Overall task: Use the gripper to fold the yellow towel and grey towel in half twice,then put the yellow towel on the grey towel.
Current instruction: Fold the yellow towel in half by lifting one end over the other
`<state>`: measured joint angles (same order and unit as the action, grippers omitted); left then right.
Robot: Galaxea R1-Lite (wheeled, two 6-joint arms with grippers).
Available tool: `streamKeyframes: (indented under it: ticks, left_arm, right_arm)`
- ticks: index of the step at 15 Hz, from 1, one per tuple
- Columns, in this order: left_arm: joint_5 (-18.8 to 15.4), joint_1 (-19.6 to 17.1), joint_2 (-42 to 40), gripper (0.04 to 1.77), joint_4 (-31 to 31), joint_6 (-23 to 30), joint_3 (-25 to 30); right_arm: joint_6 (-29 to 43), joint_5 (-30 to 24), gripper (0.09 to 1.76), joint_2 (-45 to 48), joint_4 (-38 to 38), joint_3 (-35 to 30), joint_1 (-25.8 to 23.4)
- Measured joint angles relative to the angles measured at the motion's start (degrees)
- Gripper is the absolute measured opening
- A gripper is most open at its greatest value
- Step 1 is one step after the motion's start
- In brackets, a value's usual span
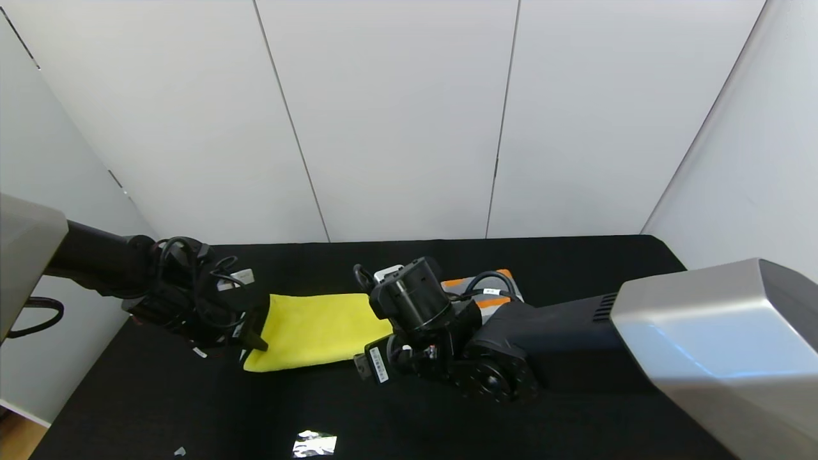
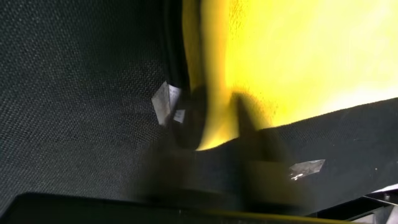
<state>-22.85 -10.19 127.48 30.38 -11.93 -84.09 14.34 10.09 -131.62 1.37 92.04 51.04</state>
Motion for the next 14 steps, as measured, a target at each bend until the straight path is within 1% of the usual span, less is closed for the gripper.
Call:
streamKeyframes:
  ticks: [1, 8, 10, 14]
  left_arm:
    - [0.0, 0.0, 0.0, 0.1, 0.0, 0.0, 0.0]
    - [0.7, 0.0, -1.3, 0.1, 0.2, -0.6, -0.5]
    - [1.2, 0.0, -1.9, 0.1, 0.4, -0.7, -0.6]
    - [3.6, 0.0, -2.5, 0.1, 0.4, -1.6, -0.4]
  right_arm:
    - [0.0, 0.0, 1.7, -0.1, 0.0, -0.1, 0.0]
    - [0.0, 0.2, 1.7, -0.2, -0.4, -0.2, -0.1]
    - [0.0, 0.3, 1.7, 0.1, -0.5, -0.6, -0.1]
    - [-0.1, 0.4, 1.7, 1.0, -0.6, -2.2, -0.2]
